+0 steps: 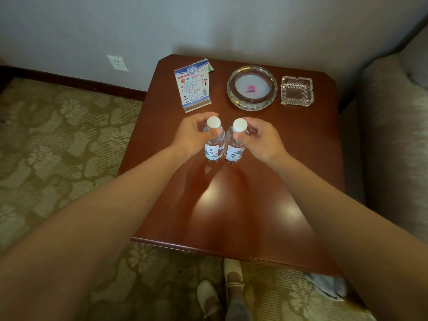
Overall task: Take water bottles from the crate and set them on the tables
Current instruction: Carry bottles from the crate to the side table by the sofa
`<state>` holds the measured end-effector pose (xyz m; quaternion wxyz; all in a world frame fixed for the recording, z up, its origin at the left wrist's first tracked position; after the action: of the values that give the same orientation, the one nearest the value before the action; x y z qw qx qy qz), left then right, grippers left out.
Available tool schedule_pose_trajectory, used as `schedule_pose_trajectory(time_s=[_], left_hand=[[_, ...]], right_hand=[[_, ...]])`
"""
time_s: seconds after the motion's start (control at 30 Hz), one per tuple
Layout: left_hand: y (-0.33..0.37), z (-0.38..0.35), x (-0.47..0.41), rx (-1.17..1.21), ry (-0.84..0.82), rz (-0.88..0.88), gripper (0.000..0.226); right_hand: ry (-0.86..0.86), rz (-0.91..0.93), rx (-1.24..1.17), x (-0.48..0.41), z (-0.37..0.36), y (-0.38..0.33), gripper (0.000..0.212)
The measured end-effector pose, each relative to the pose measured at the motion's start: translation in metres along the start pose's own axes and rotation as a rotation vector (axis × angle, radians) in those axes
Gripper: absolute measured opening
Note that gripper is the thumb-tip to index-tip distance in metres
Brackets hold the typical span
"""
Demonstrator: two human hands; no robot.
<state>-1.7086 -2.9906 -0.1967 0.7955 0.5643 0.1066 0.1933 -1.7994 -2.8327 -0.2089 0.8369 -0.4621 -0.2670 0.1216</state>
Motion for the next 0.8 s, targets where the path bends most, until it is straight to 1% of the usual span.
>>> schedule_pose_trajectory(time_s=[0.03, 0.1, 0.17, 0.2, 0.3, 0.37, 0.47, 0.53, 0.67, 0.8], left_hand=[[0.001, -0.001, 0.001, 0.006, -0.012, 0.014, 0.052], [0.003, -0.004, 0.004, 0.013, -0.047, 0.036, 0.071], [0.005, -0.006, 0.008, -0.011, -0.076, 0.062, 0.091], [0.006, -0.005, 0.012, -0.038, -0.079, 0.075, 0.097], [0.011, 0.003, 0.027, -0.165, -0.073, 0.097, 0.113], [0.02, 0.009, 0.046, -0.321, -0.105, 0.108, 0.12], [0.047, 0.016, 0.082, -0.602, -0.192, 0.071, 0.118], [0.068, 0.02, 0.108, -0.709, -0.254, 0.045, 0.115], [0.112, 0.024, 0.152, -0.803, -0.337, 0.028, 0.107], [0.162, 0.027, 0.187, -0.802, -0.31, -0.01, 0.103]], right_hand=[[-0.01, -0.006, 0.002, 0.0, -0.002, 0.0, 0.034], [-0.048, -0.031, 0.011, 0.001, -0.005, 0.003, 0.045], [-0.076, -0.072, 0.056, 0.007, -0.005, 0.005, 0.07], [-0.084, -0.094, 0.096, 0.012, -0.003, 0.006, 0.078], [-0.059, -0.109, 0.248, 0.032, 0.008, 0.007, 0.083], [-0.044, -0.114, 0.364, 0.051, 0.018, 0.0, 0.085], [-0.039, -0.151, 0.532, 0.087, 0.035, -0.013, 0.088], [-0.029, -0.153, 0.602, 0.116, 0.047, -0.028, 0.093], [-0.024, -0.168, 0.63, 0.171, 0.068, -0.06, 0.103], [-0.006, -0.171, 0.627, 0.219, 0.09, -0.083, 0.106]])
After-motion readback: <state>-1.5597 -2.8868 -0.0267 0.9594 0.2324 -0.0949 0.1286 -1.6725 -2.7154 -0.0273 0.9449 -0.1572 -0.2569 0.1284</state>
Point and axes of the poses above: each hand's wrist, its own x-axis away from the middle knuckle, its own z-axis out of the back of the hand, y = z × x, the point moved 8 cm from there along -x, towards the middle knuckle, and after that the axes turned 11 degrees about -z, right-handed, at the moved point
